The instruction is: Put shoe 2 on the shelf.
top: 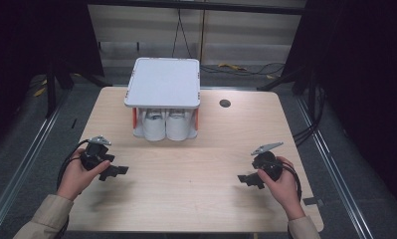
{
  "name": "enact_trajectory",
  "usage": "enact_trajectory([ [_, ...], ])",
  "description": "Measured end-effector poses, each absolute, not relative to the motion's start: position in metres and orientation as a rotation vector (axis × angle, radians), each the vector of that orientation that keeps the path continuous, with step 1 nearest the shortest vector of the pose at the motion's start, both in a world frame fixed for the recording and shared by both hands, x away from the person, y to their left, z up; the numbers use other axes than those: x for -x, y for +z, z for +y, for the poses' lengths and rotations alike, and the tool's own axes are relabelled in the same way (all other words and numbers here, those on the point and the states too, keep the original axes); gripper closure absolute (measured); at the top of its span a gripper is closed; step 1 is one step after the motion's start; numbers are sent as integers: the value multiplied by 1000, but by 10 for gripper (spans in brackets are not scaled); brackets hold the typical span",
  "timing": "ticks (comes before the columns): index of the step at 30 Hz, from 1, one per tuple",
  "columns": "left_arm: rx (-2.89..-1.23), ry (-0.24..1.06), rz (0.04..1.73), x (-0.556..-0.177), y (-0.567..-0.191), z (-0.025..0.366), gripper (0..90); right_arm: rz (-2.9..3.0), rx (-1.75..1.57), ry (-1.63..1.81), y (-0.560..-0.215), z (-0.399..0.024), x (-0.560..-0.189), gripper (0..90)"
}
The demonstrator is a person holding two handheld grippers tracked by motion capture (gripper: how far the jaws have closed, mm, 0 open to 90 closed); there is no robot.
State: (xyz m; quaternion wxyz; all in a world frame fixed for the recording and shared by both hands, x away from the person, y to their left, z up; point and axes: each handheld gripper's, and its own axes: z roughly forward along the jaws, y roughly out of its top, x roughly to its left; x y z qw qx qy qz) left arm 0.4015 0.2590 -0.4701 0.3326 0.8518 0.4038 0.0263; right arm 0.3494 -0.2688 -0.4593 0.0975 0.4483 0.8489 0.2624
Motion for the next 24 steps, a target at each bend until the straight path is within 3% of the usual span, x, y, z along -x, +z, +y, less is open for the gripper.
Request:
enact_trajectory([
  [18,-2273,112,1041,-389,-488,271,185,2430,-1365,725,-481,-300,-319,189],
  [24,-2278,140,1006,-387,-494,267,181,2395,-1319,759,-487,-302,-312,119],
])
